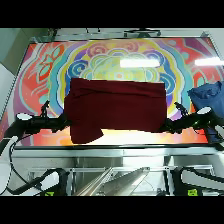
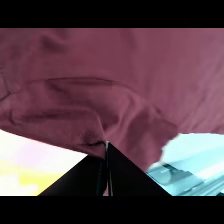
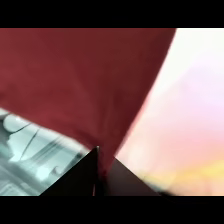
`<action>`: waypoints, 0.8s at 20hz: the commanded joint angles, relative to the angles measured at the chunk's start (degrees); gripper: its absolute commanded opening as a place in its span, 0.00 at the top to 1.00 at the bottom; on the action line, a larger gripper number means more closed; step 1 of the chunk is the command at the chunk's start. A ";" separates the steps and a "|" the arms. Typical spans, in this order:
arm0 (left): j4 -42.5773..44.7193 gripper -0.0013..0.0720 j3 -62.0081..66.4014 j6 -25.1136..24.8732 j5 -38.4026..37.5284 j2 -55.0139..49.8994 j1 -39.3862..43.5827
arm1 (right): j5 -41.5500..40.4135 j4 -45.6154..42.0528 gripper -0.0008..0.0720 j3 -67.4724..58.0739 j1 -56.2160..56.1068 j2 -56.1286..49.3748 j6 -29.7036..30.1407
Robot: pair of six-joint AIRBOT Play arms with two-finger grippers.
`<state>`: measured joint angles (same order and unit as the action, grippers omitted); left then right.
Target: Fold the shirts.
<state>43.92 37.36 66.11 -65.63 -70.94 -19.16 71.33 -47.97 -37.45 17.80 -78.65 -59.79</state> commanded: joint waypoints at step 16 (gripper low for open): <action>-0.55 0.94 22.08 -1.33 -4.87 0.76 5.09 | -1.31 23.87 0.97 -6.27 5.51 5.73 6.91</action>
<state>43.97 52.01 65.04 -71.57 -66.85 -16.21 73.36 -33.34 -40.34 26.44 -72.18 -55.33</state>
